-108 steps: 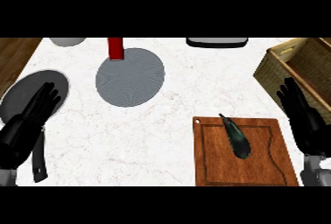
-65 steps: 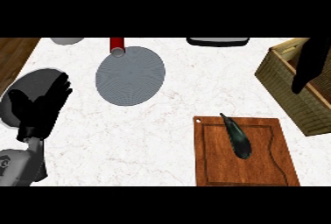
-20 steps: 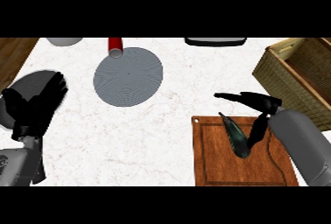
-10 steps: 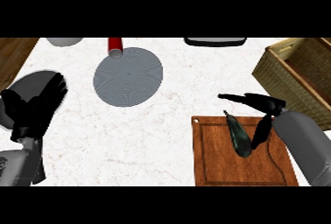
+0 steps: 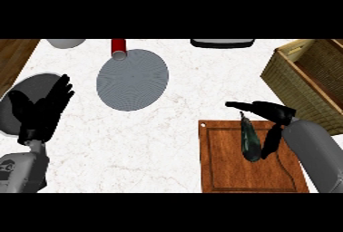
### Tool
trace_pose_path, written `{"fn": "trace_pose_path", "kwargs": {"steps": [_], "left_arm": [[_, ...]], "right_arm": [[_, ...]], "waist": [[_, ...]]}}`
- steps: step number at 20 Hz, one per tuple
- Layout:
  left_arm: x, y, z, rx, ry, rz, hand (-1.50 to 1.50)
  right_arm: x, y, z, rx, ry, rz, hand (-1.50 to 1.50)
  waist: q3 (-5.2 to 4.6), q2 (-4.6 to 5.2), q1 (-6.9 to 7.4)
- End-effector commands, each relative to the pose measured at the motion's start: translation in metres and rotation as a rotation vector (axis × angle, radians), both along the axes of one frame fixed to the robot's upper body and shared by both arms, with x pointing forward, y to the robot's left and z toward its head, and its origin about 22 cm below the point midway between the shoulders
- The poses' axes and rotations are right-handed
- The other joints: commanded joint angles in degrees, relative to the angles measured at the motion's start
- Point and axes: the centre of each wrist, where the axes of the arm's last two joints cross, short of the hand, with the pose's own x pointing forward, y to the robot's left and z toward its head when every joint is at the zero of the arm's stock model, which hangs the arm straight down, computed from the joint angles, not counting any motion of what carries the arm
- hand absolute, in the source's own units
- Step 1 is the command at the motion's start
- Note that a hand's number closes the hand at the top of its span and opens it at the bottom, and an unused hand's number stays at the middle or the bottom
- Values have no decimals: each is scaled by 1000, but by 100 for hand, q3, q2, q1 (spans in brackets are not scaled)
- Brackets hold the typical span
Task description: Pick the eggplant from the cutting board and place it in the basket
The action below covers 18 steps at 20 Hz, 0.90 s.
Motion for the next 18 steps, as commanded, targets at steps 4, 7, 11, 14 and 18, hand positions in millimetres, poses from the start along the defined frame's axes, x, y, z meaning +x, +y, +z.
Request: {"fn": "trace_pose_path", "kwargs": {"steps": [4, 7, 11, 14, 18], "left_arm": [[-14, -8, 14, 3, -18, 2, 0], [-7, 9, 10, 9, -5, 5, 0], [-9, 1, 3, 5, 8, 7, 0], [-13, 6, -18, 18, -8, -4, 0], [7, -14, 8, 10, -9, 16, 0]], "right_arm": [[-13, -7, -15, -3, 25, 46, -150], [-11, 22, -20, -32, -11, 69, -150], [-10, 29, -13, -89, -23, 180, 150], [-24, 42, -38, -68, -41, 171, 150], [-33, 24, -37, -82, -48, 179, 150]], "waist": [[3, -3, 22], [1, 1, 11], [1, -1, 12], [0, 4, 2], [1, -4, -26]]}}
